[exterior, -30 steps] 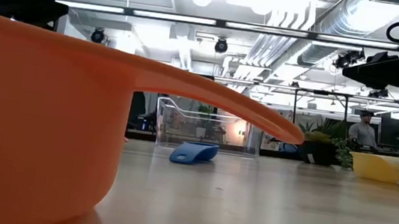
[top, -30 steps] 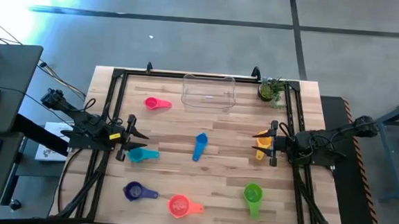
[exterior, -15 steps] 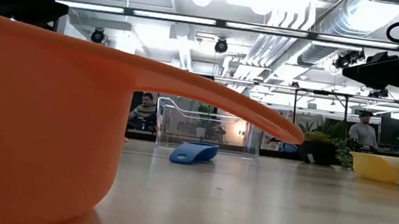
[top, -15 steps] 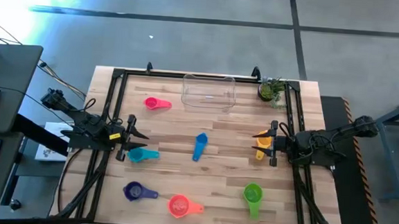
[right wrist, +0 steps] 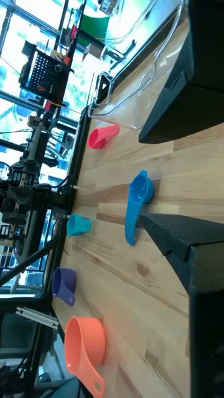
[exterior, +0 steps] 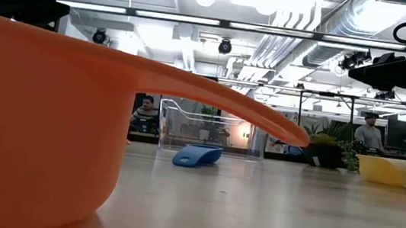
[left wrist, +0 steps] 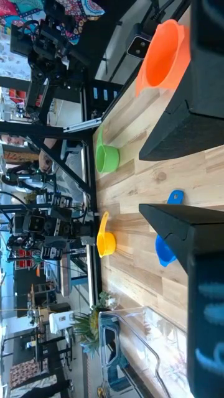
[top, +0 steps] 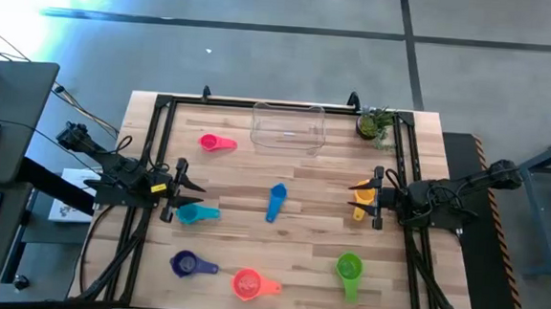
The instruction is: Nest measuring cups in basket
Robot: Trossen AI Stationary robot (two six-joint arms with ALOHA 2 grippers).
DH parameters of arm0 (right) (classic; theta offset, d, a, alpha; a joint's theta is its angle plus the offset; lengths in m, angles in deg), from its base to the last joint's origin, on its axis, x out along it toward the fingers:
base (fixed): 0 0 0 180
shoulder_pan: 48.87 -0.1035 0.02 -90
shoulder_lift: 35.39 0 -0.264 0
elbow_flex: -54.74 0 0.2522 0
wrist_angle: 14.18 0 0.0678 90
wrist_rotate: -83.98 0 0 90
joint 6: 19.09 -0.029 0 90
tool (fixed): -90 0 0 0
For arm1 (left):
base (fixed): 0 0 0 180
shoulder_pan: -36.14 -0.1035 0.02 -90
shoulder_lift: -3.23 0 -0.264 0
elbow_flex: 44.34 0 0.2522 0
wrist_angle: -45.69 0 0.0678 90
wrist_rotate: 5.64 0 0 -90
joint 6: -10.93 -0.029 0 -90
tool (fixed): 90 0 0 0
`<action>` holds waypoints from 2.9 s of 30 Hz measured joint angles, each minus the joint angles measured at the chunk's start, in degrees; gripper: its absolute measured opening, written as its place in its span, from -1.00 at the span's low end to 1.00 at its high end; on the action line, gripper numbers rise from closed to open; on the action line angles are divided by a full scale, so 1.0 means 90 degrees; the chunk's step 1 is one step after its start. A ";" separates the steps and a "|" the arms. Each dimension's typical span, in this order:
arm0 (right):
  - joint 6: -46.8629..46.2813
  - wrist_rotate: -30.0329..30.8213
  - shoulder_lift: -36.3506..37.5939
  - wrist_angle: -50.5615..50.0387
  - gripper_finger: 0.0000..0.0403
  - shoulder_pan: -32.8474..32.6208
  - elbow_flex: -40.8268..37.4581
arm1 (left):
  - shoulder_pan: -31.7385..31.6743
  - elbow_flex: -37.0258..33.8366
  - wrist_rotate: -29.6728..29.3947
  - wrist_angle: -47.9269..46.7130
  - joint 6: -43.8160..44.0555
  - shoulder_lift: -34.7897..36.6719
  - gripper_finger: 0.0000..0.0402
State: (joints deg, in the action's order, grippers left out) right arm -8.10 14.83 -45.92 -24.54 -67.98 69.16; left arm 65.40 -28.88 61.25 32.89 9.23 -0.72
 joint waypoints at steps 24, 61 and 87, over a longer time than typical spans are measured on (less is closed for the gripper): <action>0.0000 0.0002 -0.0002 0.0001 -0.06 0.0000 0.0001 | 0.0000 -0.0001 0.0000 0.0003 0.0010 0.0001 -0.44; 0.0000 0.0002 -0.0002 -0.0001 -0.06 0.0000 0.0000 | -0.0002 0.0544 -0.0175 0.0071 0.0542 -0.0098 -0.44; 0.0000 0.0001 -0.0002 0.0000 -0.07 0.0000 0.0000 | 0.0012 0.4237 -0.0328 -0.1761 0.2391 -0.5448 -0.44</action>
State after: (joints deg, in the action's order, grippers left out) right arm -8.10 14.84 -45.94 -24.54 -67.98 69.17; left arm 65.51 9.25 58.29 17.04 30.75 -49.76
